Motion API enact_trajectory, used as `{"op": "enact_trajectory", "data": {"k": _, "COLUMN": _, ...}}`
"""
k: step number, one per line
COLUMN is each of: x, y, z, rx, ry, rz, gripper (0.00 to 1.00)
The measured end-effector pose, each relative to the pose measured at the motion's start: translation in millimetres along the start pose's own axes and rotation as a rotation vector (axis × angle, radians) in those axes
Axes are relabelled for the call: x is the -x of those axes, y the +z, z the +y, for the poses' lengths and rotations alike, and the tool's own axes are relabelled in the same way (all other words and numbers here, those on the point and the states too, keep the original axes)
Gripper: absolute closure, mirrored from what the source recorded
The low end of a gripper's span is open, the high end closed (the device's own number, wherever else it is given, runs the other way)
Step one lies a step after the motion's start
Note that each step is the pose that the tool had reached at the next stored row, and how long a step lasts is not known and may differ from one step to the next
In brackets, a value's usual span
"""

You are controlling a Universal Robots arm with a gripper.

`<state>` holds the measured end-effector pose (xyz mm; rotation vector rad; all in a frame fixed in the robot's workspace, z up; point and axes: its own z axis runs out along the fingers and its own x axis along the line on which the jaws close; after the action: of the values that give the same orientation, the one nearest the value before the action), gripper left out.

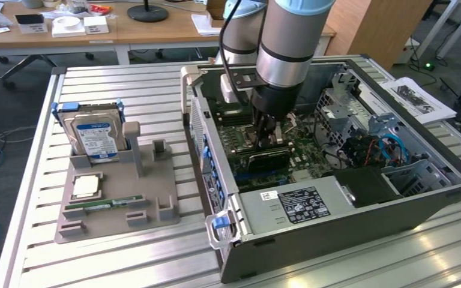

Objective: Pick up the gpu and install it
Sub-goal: 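Press down on the gpu until it lock into place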

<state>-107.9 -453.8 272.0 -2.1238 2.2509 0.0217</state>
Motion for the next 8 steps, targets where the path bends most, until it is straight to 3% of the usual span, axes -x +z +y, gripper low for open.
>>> {"op": "enact_trajectory", "data": {"k": 8, "x": -0.2, "y": 3.2, "z": 0.1, "rx": 0.0002, "ry": 0.0, "rz": 0.0003, "gripper": 0.89}}
